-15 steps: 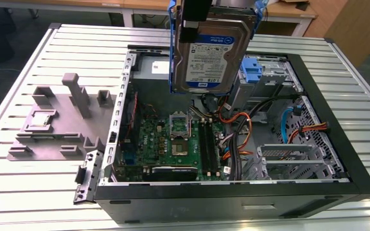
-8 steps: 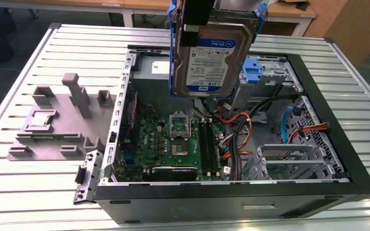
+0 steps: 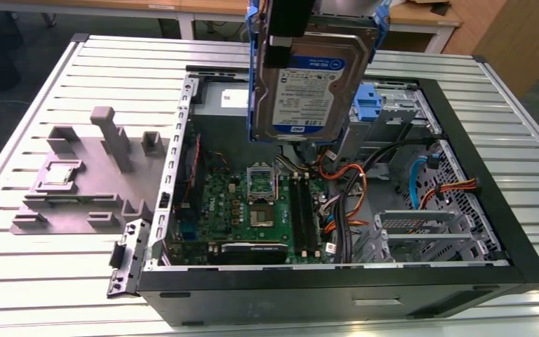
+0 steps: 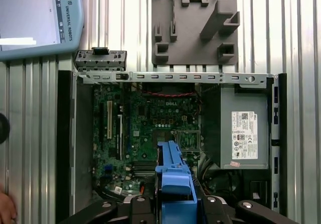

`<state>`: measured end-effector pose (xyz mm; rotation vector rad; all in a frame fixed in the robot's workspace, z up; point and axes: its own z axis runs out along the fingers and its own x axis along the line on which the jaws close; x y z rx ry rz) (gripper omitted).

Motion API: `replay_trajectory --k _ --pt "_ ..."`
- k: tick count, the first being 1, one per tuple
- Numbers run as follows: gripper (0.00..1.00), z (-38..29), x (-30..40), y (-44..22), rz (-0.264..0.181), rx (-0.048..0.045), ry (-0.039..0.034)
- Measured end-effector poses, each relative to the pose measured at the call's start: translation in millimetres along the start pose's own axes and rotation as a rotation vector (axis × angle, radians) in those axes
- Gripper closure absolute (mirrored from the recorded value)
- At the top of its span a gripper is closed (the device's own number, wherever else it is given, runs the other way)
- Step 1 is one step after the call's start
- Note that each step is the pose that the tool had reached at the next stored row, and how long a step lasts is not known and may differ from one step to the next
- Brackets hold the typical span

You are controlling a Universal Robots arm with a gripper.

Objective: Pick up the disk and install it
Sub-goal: 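Insert the disk into the insertion slot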

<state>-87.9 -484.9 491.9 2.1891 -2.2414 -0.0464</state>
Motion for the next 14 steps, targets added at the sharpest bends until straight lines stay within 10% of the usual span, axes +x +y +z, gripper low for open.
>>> replay_trajectory --k 6,14 --pt "0.63 0.4 -0.2 -13.4 0.0 0.0001 0.0016" --pt "0.63 0.9 8.6 -14.2 0.0 0.0001 0.0024"
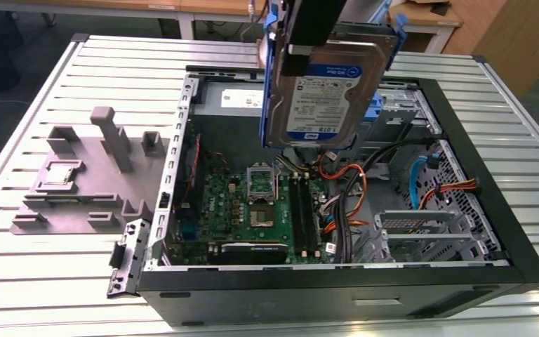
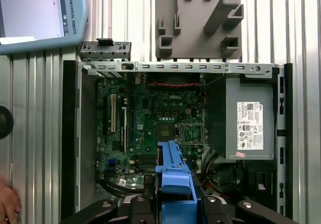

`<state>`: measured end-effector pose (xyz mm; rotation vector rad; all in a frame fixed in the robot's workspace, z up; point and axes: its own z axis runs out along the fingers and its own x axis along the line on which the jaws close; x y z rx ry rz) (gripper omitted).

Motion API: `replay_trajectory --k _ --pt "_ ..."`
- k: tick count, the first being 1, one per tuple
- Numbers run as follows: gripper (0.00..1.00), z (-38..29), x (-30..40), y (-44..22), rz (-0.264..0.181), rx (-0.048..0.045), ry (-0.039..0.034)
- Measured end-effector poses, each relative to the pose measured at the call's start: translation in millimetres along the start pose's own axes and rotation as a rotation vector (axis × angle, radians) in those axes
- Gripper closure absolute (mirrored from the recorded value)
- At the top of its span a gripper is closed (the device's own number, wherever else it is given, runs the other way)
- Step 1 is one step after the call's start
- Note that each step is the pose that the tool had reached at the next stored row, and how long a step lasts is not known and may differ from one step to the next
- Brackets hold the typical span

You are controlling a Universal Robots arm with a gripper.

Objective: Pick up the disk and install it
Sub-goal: 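Insert the disk into the insertion slot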

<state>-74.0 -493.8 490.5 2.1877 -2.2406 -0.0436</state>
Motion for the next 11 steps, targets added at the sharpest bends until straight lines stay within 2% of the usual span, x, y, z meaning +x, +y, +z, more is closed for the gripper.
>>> replay_trajectory --k 5,11 --pt "0.63 0.5 6.9 -0.2 0.0 0.0 0.0021" --pt "0.63 2.7 10.4 -2.9 0.0 0.0014 0.0081"
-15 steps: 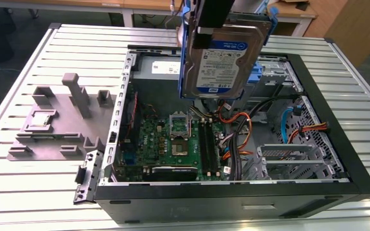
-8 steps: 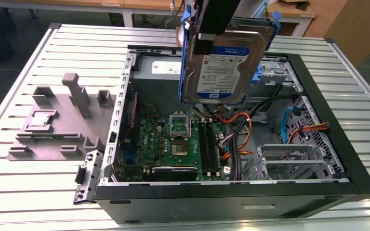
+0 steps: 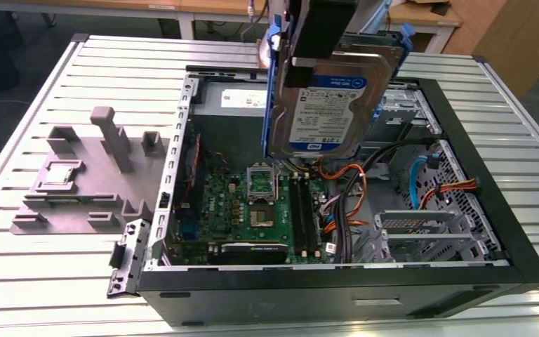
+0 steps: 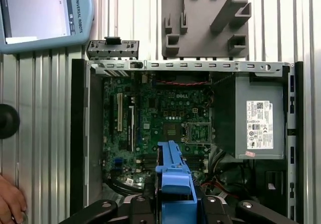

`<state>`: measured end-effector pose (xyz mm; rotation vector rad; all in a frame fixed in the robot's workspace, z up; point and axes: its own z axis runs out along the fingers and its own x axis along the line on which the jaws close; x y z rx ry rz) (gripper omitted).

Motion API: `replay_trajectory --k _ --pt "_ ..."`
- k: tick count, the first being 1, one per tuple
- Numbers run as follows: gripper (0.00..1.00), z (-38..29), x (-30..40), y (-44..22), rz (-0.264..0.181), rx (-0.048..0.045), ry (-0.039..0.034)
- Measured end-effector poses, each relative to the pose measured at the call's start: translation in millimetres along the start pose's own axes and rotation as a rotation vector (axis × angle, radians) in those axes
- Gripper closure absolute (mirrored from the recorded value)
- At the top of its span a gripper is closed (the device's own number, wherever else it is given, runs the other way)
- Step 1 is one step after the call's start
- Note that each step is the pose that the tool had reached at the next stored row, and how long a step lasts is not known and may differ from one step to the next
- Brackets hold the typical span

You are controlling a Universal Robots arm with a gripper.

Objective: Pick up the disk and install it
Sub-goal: 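Insert the disk into the insertion slot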

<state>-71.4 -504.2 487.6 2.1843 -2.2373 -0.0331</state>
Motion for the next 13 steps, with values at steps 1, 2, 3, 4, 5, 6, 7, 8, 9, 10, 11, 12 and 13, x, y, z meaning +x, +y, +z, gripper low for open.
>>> replay_trajectory --k 1,2,3,4,5,6,7,8,9,10,11,12,13 --pt "0.63 0.6 0.0 -1.5 0.0 0.0005 0.0003" --pt "0.63 1.2 0.0 -3.3 0.0 0.001 0.0008" --pt "0.63 1.8 0.0 -5.4 0.0 0.0014 0.0014" --pt "0.63 2.2 0.0 -7.5 0.0 0.0018 0.0017" --pt "0.63 2.7 -0.1 -9.5 0.0 0.0021 0.0019" --pt "0.63 3.1 -0.1 -11.9 0.0 0.0023 0.0021" --pt "0.63 3.4 -0.2 -14.2 0.0 0.0026 0.0022" --pt "0.63 3.7 -0.2 -16.3 0.0 0.0028 0.0023" --pt "0.63 4.0 -0.2 -18.2 0.0 0.003 0.0025" --pt "0.63 4.2 -0.3 -19.8 0.0 0.003 0.0027" --pt "0.63 4.4 -0.3 -20.9 0.0 0.003 0.0028" --pt "0.63 4.5 -0.3 -21.9 0.0 0.003 0.003" --pt "0.63 4.6 -0.3 -22.7 0.0 0.003 0.0031"
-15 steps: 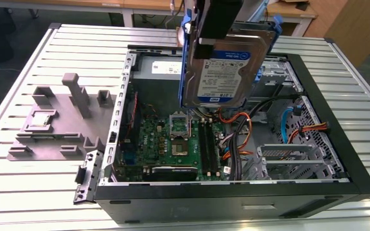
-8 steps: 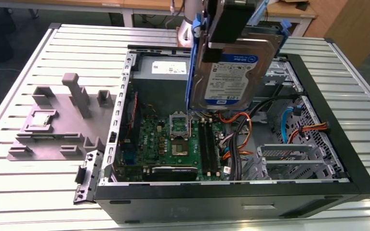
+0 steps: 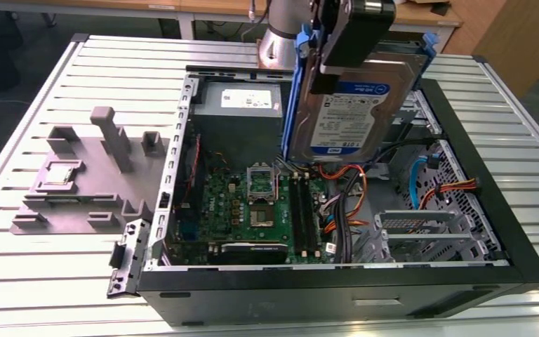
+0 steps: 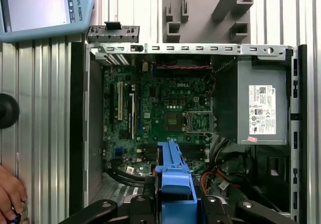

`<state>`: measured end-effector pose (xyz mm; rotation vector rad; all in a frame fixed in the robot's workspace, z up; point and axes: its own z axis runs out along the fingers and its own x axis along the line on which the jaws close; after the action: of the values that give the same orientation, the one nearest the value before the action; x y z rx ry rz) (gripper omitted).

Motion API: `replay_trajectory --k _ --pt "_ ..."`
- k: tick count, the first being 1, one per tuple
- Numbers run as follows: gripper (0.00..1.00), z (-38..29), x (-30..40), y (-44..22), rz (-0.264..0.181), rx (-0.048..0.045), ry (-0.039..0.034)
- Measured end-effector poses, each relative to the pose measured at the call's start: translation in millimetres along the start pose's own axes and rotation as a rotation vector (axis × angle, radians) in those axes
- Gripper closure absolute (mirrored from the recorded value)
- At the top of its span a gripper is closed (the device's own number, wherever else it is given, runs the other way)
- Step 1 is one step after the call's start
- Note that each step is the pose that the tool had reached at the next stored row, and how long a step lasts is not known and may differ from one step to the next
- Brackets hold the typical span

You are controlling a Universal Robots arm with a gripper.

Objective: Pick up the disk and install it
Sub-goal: 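Insert the disk into the insertion slot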

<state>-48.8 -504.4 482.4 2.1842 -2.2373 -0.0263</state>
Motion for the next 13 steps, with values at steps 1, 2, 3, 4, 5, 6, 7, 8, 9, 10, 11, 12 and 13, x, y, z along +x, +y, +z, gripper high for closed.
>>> replay_trajectory --k 1,2,3,4,5,6,7,8,9,10,11,12,13 --pt "0.63 0.1 0.1 -0.6 0.0 -0.0001 0.0002" --pt "0.63 0.2 0.2 -1.1 0.0 -0.0001 0.0004" --pt "0.63 0.4 0.4 -1.4 0.0 0.0 0.0004" --pt "0.63 0.7 0.8 -1.5 0.0 0.0 0.0003" --pt "0.63 0.9 1.3 -1.6 0.0 0.0 0.0005" --pt "0.63 1.1 2.2 -1.7 0.0 0.0001 0.0007" --pt "0.63 1.3 3.1 -1.7 0.0 0.0001 0.0009" --pt "0.63 1.5 3.9 -1.7 0.0 0.0001 0.001" --pt "0.63 1.6 4.0 -1.7 0.0 0.0001 0.0008" --pt "0.63 1.6 4.0 -1.7 0.0 0.0001 0.0009" --pt "0.63 1.6 4.0 -1.7 0.0 0.0001 0.001" --pt "0.63 1.6 4.0 -1.8 0.0 0.0001 0.0011" --pt "0.63 1.5 4.1 -1.8 0.0 0.0 0.0012"
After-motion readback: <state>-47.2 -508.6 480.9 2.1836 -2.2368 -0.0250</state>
